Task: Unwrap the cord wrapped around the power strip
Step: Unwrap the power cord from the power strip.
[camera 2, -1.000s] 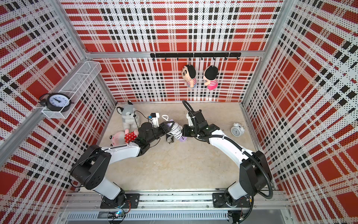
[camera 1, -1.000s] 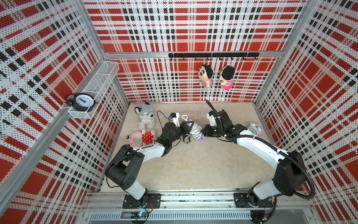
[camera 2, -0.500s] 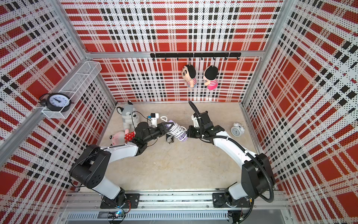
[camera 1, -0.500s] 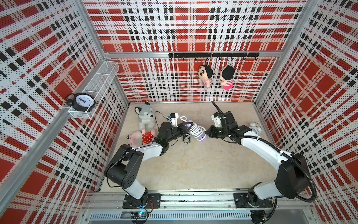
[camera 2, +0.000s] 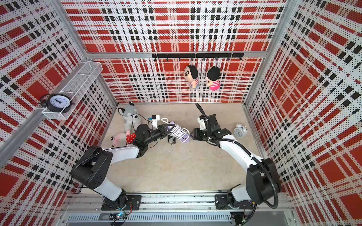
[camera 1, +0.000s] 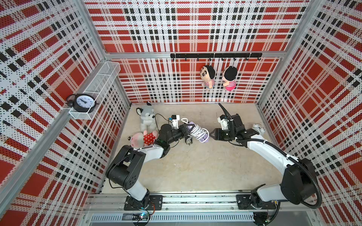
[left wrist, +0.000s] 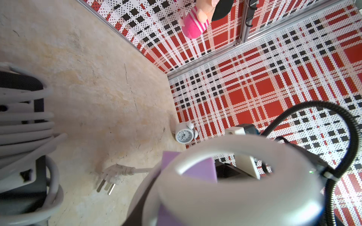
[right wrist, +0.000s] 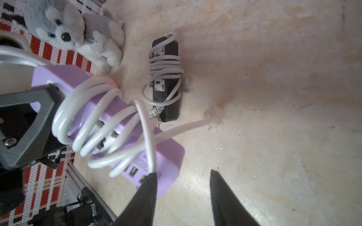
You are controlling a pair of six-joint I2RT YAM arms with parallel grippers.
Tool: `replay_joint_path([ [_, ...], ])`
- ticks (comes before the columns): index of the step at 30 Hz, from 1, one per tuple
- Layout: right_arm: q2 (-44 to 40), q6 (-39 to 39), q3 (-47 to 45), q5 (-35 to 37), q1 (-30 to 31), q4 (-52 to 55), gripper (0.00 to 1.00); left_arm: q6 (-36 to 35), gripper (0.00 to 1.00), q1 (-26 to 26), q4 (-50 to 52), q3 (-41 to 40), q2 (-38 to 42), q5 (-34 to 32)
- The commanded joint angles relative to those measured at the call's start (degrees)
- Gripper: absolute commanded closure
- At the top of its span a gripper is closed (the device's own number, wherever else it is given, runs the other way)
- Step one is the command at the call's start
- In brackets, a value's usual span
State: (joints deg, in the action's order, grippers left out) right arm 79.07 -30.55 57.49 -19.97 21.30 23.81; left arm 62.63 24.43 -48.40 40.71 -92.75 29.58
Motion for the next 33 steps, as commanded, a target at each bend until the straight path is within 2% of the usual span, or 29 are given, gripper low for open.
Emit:
replay_joint_path([
  [1, -3.88, 1.77, -3.27, -0.98, -3.55, -1.62, 0.49, 0.68, 1.00, -1.52, -5.51, 4.06, 0.68, 2.78],
  [4, -4.17, 4.76, -6.42, -2.62, -3.64, -6.31, 0.52, 0.17, 1.00, -2.01, -4.03, 6.53, 0.01, 6.40],
  [9, -4.66, 9.87, -12.50, -7.08, -3.66, -16.84, 0.68, -0.49, 1.00, -2.58, -1.76, 9.72, -0.37, 11.00],
  [11, -4.55, 11.08, -14.57, -8.29, -3.66, -21.48, 0.68, -0.56, 1.00, -2.61, -1.06, 10.50, -0.19, 12.34],
  [13, -3.54, 11.04, -16.31, -8.64, -3.68, -25.55, 0.64, -1.04, 1.00, -2.64, 0.42, 11.32, 0.15, 13.19],
  [17, -0.76, 8.86, -20.35, -9.30, -3.66, -36.71, 0.44, -1.89, 1.00, -2.61, 3.22, 12.70, 1.32, 14.05],
  [20, 0.84, 6.72, -22.42, -9.52, -3.61, -44.23, 0.38, -2.31, 1.00, -2.45, 4.48, 13.03, 2.01, 14.58],
  [23, 2.53, 5.64, -23.14, -9.98, -3.62, -49.57, 0.38, -3.04, 1.00, -2.20, 5.73, 13.20, 2.31, 14.85],
  [33, 7.44, 7.40, -19.63, -12.32, -2.38, -51.23, 0.46, -3.93, 1.00, -0.67, 5.90, 13.72, 1.69, 16.19],
])
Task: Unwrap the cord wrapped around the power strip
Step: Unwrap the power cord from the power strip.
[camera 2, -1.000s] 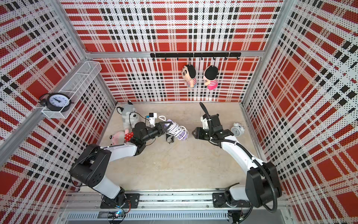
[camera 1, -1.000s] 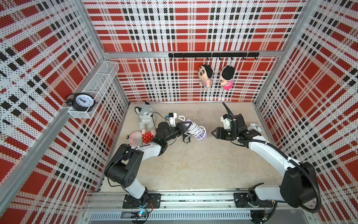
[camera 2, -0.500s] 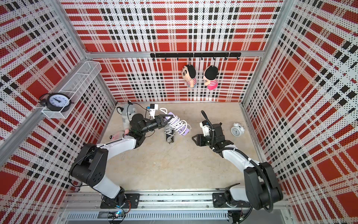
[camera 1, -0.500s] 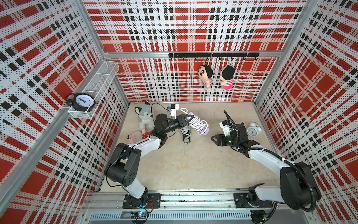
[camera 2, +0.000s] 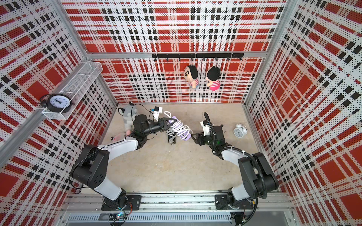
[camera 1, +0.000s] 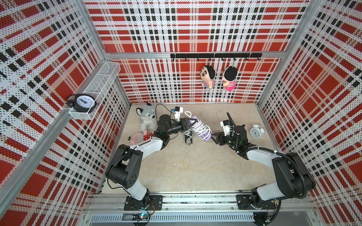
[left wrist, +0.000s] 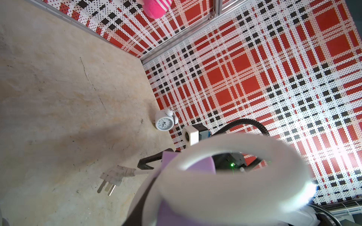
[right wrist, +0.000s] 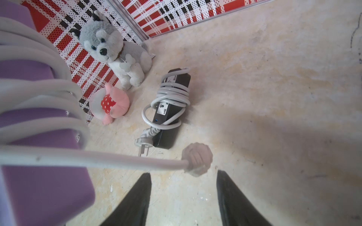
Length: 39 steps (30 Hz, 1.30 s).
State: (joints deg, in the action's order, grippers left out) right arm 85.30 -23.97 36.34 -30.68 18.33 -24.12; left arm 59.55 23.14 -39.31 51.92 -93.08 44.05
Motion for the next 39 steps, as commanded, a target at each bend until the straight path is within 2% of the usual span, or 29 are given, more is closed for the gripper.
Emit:
replay_joint_path([
  [1, 1.48, 0.93, 2.11, -1.58, 0.62, -2.52, 0.48, -0.90, 1.00, 0.67, -3.21, 2.50, 2.01, 1.70],
  [3, 1.27, 2.19, 4.09, -0.34, 0.58, 3.66, 0.50, -1.09, 1.00, 0.46, -2.90, 2.22, 2.15, 0.74],
  [5, -0.77, 4.21, 7.31, 6.20, 0.61, 16.07, 0.51, -2.64, 1.00, 0.21, -1.35, 1.69, 3.12, -2.62],
  [9, -5.97, 3.68, 12.07, 19.46, 0.54, 35.68, 0.52, -9.08, 1.00, 1.63, 5.91, 1.69, 6.24, -15.43],
  [12, -9.03, 3.61, 16.34, 22.23, 0.99, 44.74, 0.53, -10.21, 1.00, 2.70, 7.61, 2.35, 6.41, -19.43],
  [15, -13.86, 7.54, 17.86, 21.80, 2.46, 45.91, 0.67, -11.64, 1.00, 2.79, 12.33, 5.18, 4.83, -18.48],
  [17, -16.12, 11.49, 18.99, 18.33, 3.12, 45.62, 0.68, -13.09, 1.00, 2.40, 16.49, 7.18, 3.89, -17.38],
  [19, -16.02, 16.63, 21.93, 15.64, 3.72, 47.57, 0.73, -15.31, 1.00, 1.94, 21.93, 9.78, 2.87, -16.68],
  [21, -13.86, 22.68, 25.87, 15.33, 5.61, 51.80, 0.74, -16.94, 1.00, 1.66, 25.94, 12.02, 1.94, -15.35],
  [24, -10.51, 31.34, 30.88, 17.39, 9.52, 56.41, 0.73, -17.79, 1.00, 0.94, 30.05, 14.86, -0.69, -9.31],
  [27, -10.58, 40.60, 30.94, 18.06, 11.81, 55.60, 0.74, -22.27, 1.00, 0.63, 38.36, 18.76, -3.09, -7.20],
  [30, -11.96, 46.84, 28.45, 16.11, 12.13, 52.40, 0.90, -25.52, 1.00, 0.65, 43.14, 21.25, -3.73, -7.72],
  [31, -12.16, 48.12, 27.86, 15.74, 12.16, 51.63, 0.92, -25.49, 1.00, 0.68, 43.43, 21.51, -3.91, -7.50],
  [35, -10.85, 49.79, 28.34, 12.53, 12.42, 52.92, 0.91, -25.86, 1.00, 0.45, 44.61, 22.67, -4.64, -6.30],
  [37, -9.47, 50.12, 29.07, 11.87, 12.41, 53.97, 0.82, -25.79, 1.00, 0.51, 44.89, 23.26, -4.91, -5.42],
  [39, -8.61, 49.68, 29.36, 12.21, 12.45, 53.33, 0.79, -26.25, 1.00, 0.50, 45.56, 23.90, -5.09, -5.22],
])
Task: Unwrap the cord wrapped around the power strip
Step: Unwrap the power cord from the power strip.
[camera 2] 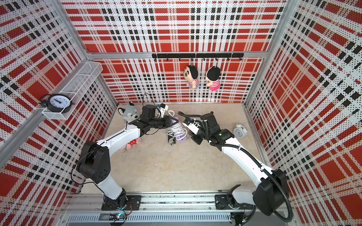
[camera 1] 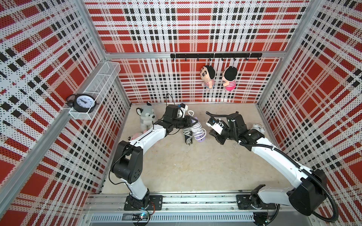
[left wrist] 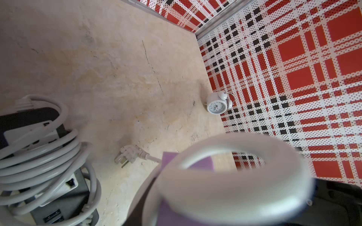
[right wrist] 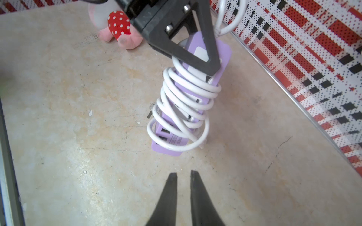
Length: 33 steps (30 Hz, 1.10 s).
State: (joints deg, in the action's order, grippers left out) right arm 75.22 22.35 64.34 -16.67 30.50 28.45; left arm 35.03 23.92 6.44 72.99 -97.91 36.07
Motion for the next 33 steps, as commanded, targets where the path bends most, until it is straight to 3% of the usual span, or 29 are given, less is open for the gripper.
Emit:
replay_joint_path([
  [1, 1.87, 2.58, 1.64, -1.69, 0.29, 0.18, 0.79, -2.05, 1.00, -0.28, 0.46, 3.31, -0.34, 2.72],
  [20, 7.45, 3.02, 3.41, -3.46, 1.14, -3.43, 0.76, -2.32, 1.00, 0.85, 2.30, 7.20, -1.23, 4.80],
  [33, 6.49, 3.02, 2.40, 1.57, 1.14, -6.09, 0.75, -4.87, 1.00, 2.56, 5.72, 10.31, -2.51, 5.07],
])
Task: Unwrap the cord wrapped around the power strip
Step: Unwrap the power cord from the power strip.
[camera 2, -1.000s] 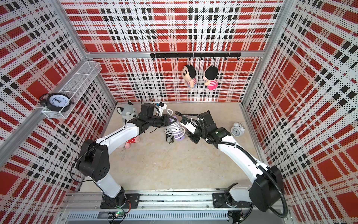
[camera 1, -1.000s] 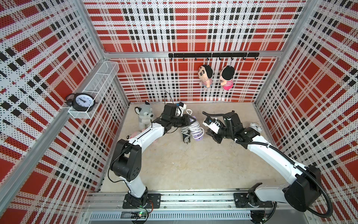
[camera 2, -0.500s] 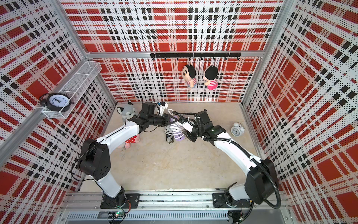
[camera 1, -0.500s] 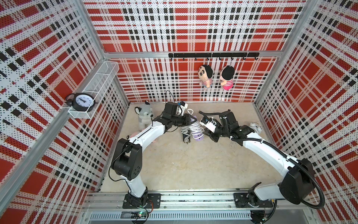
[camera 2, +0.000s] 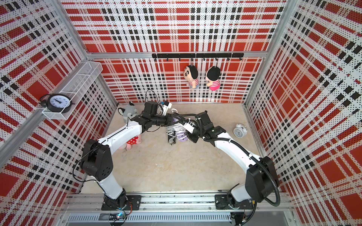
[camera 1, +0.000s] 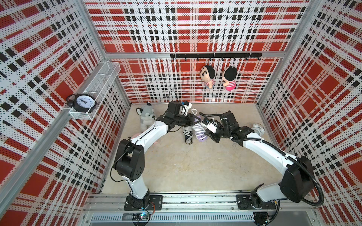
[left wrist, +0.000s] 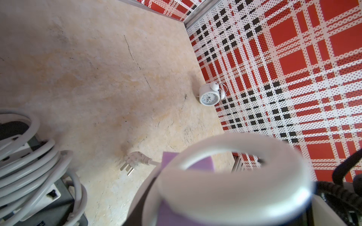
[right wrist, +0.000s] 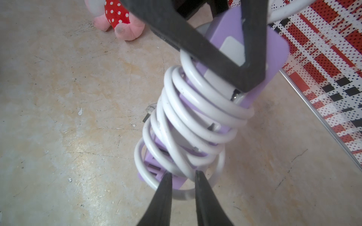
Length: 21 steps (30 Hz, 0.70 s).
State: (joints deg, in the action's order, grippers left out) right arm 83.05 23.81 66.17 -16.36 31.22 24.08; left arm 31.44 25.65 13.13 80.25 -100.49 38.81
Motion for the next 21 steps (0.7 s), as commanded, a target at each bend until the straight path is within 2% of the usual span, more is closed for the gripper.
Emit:
replay_joint_path([
  [1, -1.52, 1.66, 0.31, 1.56, 0.42, -1.83, 0.75, -1.33, 1.00, 0.81, -0.82, 3.16, 0.03, 2.41],
  [3, -1.56, 1.97, 0.27, 1.57, 0.42, -1.69, 0.71, -1.38, 1.00, 0.91, -0.84, 3.25, 0.01, 2.42],
  [6, -0.88, 2.03, 0.49, 0.90, 0.42, -0.72, 0.72, -1.38, 1.00, 1.05, -0.82, 3.60, 0.03, 2.54],
  [8, -0.65, 2.10, 0.38, 0.97, 0.42, -0.11, 0.79, -1.36, 1.00, 1.08, -0.82, 3.69, 0.12, 2.64],
  [11, -1.03, 2.33, 0.01, 1.34, 0.42, -0.17, 0.95, -1.45, 1.00, 1.10, -0.73, 3.60, 0.37, 2.41],
  [16, -1.13, 2.39, 0.26, 0.65, 0.42, 0.26, 0.96, -1.55, 1.00, 0.99, -0.73, 3.51, 0.38, 2.54],
  [18, -1.24, 2.28, 0.43, 0.63, 0.42, 0.35, 1.00, -1.46, 1.00, 0.98, -0.75, 3.51, 0.46, 2.39],
  [21, -1.45, 1.81, 1.51, 0.50, 0.43, 1.19, 1.00, -1.28, 1.00, 1.07, -0.59, 3.25, 0.45, 0.46],
])
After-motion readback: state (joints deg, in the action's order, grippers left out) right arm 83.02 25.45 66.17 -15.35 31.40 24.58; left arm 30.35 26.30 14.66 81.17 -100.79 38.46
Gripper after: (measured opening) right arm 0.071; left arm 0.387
